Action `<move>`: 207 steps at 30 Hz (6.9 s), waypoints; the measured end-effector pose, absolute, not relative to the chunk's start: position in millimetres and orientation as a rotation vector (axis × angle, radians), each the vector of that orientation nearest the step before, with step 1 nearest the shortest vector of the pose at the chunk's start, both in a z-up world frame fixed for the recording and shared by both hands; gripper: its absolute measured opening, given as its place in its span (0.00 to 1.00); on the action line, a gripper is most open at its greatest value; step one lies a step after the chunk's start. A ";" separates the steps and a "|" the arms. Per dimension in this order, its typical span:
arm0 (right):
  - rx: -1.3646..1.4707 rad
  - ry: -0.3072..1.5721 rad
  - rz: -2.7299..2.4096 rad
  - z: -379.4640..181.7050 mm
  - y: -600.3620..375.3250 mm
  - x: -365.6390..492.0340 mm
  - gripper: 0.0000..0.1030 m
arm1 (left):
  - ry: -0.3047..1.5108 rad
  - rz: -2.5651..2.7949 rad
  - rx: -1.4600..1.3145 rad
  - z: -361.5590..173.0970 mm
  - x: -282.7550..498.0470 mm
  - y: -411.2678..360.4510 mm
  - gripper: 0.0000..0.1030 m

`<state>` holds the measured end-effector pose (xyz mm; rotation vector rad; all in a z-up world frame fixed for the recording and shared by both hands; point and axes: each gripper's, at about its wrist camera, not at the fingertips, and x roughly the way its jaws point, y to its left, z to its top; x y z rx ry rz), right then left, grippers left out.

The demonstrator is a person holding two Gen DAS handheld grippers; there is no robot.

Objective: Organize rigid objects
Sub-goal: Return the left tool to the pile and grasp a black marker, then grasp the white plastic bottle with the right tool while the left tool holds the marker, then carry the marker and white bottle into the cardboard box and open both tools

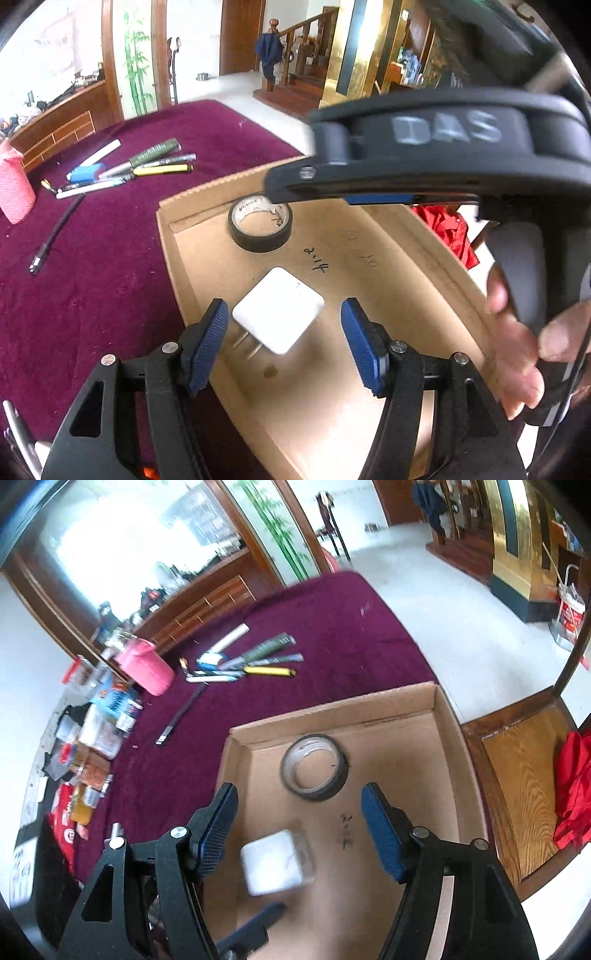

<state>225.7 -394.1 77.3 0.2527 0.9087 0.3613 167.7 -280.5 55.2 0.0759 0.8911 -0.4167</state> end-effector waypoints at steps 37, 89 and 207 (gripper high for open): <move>0.162 0.880 0.713 10.5 -259.8 35.9 0.68 | 0.899 -0.262 -0.255 29.2 20.0 1.7 0.73; 0.026 1.047 0.870 -14.6 -162.9 73.9 0.68 | 1.001 -0.129 -0.079 -2.7 -4.3 9.0 0.27; 0.382 0.697 0.405 21.4 -392.7 56.3 0.17 | 0.886 -0.410 -0.143 52.5 80.6 -241.2 0.12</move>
